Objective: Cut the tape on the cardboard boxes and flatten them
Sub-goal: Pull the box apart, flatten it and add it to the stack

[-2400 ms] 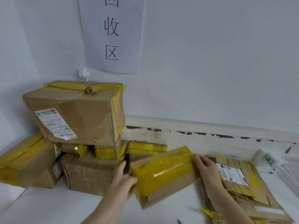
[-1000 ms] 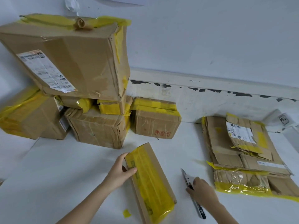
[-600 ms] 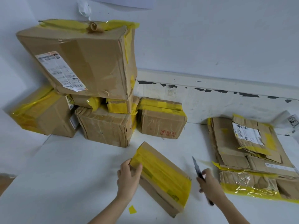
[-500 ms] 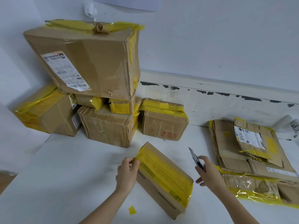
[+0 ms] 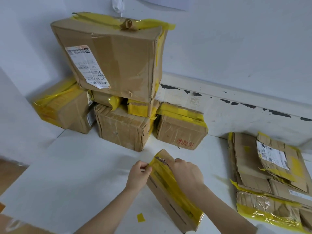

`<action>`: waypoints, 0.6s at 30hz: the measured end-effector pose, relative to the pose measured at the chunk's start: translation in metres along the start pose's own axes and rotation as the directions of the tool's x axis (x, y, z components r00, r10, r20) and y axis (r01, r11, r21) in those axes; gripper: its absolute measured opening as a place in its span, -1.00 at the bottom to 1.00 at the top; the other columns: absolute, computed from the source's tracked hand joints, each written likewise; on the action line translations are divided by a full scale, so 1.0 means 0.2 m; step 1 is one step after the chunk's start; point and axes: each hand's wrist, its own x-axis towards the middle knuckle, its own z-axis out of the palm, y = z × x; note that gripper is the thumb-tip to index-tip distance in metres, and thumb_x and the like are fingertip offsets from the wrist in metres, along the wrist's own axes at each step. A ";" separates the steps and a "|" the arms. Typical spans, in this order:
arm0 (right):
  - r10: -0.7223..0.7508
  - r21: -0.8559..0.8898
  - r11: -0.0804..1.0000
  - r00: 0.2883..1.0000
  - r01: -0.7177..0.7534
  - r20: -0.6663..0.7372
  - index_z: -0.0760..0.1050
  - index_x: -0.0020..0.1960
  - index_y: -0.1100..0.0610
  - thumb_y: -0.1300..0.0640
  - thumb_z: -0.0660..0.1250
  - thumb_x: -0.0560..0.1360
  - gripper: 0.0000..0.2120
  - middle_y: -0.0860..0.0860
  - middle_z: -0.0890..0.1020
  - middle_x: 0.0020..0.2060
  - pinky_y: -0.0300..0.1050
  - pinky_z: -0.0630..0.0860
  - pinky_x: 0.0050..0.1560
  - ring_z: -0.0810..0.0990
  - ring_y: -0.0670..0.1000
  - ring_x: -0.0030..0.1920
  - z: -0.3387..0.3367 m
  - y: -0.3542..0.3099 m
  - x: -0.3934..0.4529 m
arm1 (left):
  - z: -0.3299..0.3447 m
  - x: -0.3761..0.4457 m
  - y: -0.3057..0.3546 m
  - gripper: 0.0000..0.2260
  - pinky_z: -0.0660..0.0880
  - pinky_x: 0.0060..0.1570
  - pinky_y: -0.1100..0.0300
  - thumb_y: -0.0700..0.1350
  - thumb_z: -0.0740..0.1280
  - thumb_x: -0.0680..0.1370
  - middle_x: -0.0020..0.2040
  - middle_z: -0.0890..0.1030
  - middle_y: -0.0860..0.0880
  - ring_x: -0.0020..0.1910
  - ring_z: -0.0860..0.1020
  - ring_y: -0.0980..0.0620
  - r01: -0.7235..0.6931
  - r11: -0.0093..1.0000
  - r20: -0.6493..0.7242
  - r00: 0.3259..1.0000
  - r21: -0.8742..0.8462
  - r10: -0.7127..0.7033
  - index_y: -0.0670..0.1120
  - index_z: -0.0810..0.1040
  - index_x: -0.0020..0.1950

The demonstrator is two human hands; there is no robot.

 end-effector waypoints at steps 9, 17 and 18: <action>-0.062 -0.052 0.997 0.998 0.061 -0.019 0.23 0.42 0.12 0.38 0.13 0.55 -0.53 0.12 0.52 0.03 -0.07 0.37 -0.26 0.59 0.17 -0.05 0.01 -0.02 -0.03 | -0.01 0.02 0.02 -0.86 0.39 -0.03 0.25 -0.17 0.31 0.56 -0.02 0.53 -0.02 0.00 0.49 0.05 0.085 0.996 0.036 0.996 -0.020 -0.084 -0.17 0.50 0.09; -0.133 -0.096 0.987 0.990 0.130 -0.035 0.18 0.46 0.21 0.40 0.10 0.56 -0.52 0.15 0.51 0.03 -0.07 0.35 -0.32 0.60 0.20 -0.09 0.01 -0.04 -0.07 | 0.00 0.01 0.06 -0.79 0.43 -0.09 0.19 -0.22 0.15 0.62 -0.08 0.57 -0.07 -0.08 0.51 -0.01 0.072 0.996 0.144 0.987 -0.047 -0.064 -0.07 0.56 0.11; -0.138 -0.104 0.986 0.990 0.134 -0.033 0.19 0.45 0.22 0.40 0.10 0.55 -0.52 0.15 0.52 0.02 -0.08 0.34 -0.33 0.61 0.20 -0.09 0.01 -0.03 -0.08 | 0.00 0.01 0.06 -0.80 0.42 -0.06 0.17 -0.22 0.15 0.62 -0.07 0.57 -0.07 -0.07 0.51 -0.04 0.082 0.995 0.144 0.987 -0.053 -0.074 -0.05 0.56 0.08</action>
